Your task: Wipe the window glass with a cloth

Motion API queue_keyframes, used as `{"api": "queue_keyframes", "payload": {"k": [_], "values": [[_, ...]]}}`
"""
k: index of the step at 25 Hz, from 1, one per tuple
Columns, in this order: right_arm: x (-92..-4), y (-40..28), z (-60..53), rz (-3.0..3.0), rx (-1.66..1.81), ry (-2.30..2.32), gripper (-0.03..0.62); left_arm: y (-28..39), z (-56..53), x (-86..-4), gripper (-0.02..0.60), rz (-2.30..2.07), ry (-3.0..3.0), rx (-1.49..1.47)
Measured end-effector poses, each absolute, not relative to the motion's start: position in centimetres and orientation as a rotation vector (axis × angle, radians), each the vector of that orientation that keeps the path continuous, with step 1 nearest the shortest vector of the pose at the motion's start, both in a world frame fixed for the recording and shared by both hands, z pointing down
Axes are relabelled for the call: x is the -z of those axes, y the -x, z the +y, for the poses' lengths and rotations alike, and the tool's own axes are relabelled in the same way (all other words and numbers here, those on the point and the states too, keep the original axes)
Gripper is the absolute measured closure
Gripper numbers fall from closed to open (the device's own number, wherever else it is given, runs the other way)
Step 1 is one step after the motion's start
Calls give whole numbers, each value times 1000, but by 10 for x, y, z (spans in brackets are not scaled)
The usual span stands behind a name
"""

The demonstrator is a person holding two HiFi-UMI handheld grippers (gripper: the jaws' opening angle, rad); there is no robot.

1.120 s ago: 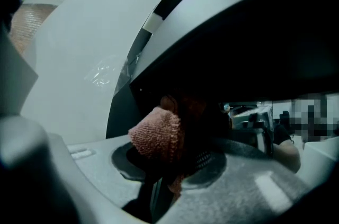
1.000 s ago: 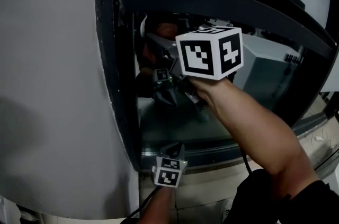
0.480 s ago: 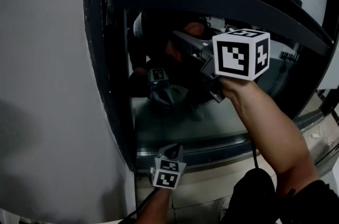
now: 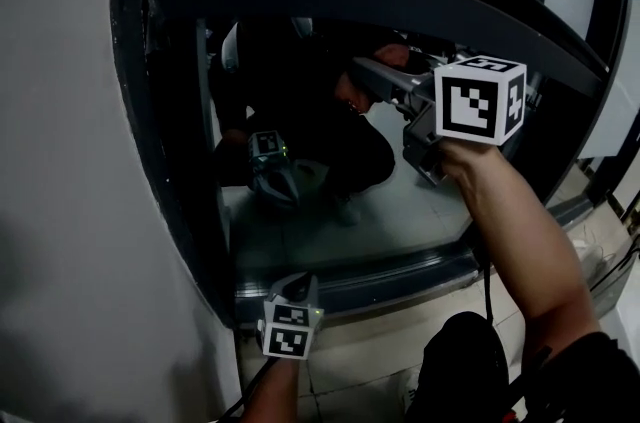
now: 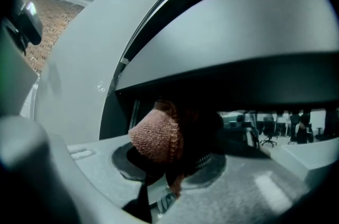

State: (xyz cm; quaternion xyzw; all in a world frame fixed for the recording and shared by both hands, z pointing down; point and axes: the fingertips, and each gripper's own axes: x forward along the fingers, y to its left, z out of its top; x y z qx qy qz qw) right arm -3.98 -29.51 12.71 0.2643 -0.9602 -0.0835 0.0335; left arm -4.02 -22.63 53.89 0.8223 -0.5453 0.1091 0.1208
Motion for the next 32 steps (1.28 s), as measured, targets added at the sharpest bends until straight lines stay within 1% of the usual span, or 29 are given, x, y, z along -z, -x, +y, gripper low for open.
{"api": "queue_keyframes", "payload": {"k": [15,32], "values": [[-119,-45,-319,-2912,305,-946,491,42,-233,-557,565,-1602,-2373,-377],[-118,-150,-350,-2807,254,-1282,490,40,-234,-556,565,-1600,-2376,-372]]}}
